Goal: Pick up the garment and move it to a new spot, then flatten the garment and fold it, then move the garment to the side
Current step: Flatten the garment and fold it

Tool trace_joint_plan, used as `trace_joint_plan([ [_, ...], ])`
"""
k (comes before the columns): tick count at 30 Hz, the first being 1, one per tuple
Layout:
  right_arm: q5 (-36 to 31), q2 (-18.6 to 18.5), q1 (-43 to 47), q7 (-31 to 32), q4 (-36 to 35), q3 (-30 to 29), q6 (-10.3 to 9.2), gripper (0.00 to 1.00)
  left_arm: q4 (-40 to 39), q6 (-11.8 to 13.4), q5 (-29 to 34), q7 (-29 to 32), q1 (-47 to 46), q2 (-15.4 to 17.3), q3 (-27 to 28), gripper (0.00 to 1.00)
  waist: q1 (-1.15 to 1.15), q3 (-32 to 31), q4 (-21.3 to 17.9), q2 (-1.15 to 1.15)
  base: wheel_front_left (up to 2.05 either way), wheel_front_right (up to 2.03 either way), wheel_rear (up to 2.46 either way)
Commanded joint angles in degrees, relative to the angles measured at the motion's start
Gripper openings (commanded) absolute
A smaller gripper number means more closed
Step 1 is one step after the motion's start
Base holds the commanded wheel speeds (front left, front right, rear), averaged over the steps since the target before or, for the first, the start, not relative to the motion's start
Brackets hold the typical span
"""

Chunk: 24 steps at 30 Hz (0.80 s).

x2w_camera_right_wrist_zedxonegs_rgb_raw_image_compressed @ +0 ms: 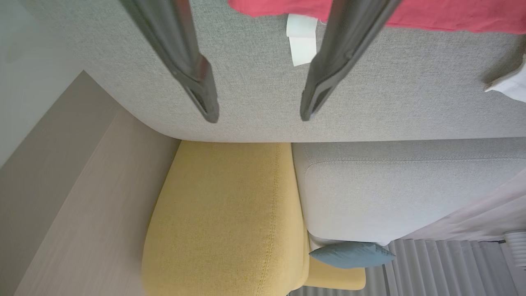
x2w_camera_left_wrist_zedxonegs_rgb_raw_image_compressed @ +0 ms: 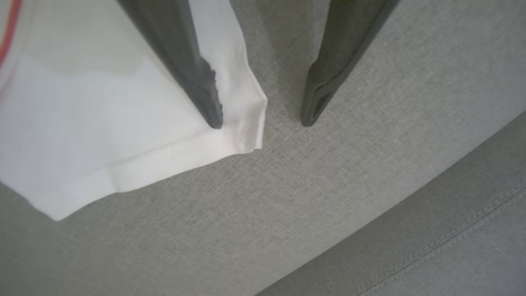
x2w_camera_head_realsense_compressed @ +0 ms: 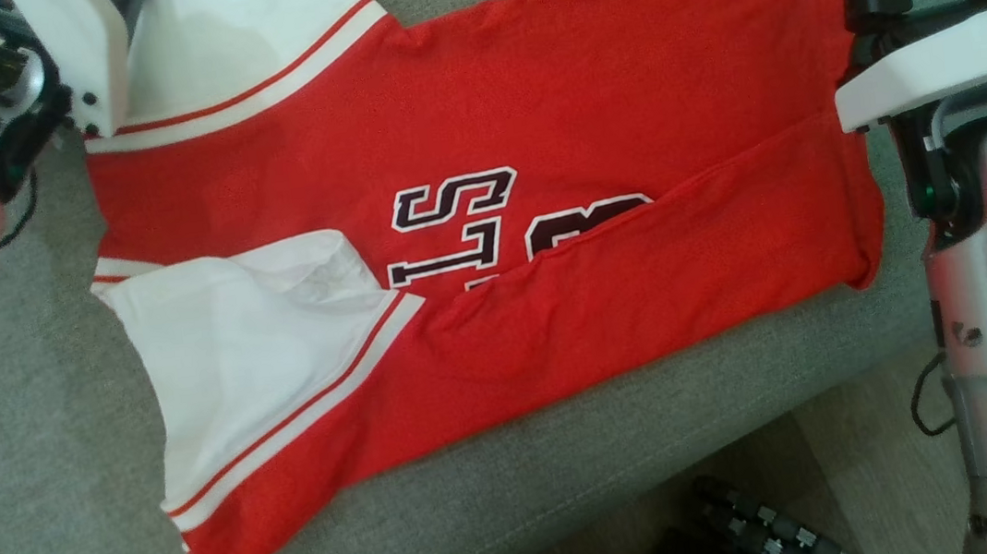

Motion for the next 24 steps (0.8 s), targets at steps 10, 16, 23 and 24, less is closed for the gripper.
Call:
trace_joint_plan([
  [10, -1.8, 0.1, -1.9, 0.2, 0.6, -1.6, -0.04, 1.0, -5.1, 0.1, -10.1, -2.5, -3.0, 1.5, -5.2, 0.0, -0.01, -1.4, 2.7, 0.0, 0.0, 0.0, 0.0],
  [16, -1.9, -1.7, -2.5, 1.2, 3.4, -2.0, -0.04, 1.0, -5.1, 0.1, -13.3, -9.9, -2.8, 0.5, -5.2, 0.0, -0.01, -4.5, 6.0, 0.0, 0.0, 0.0, 0.0],
  [23, 0.1, -5.1, -2.8, 6.1, 10.0, -3.1, -0.04, 1.0, -8.4, 0.1, -14.5, -15.1, -1.4, 0.1, -7.2, 0.0, -0.01, -7.4, 10.4, 0.0, 0.0, 0.0, 0.0],
  [24, 0.2, -5.6, -2.9, 7.0, 11.3, -3.6, -0.04, 1.0, -9.0, 0.1, -14.6, -15.5, -1.2, 0.1, -7.5, 0.0, -0.01, -7.7, 10.9, 0.0, 0.0, 0.0, 0.0],
])
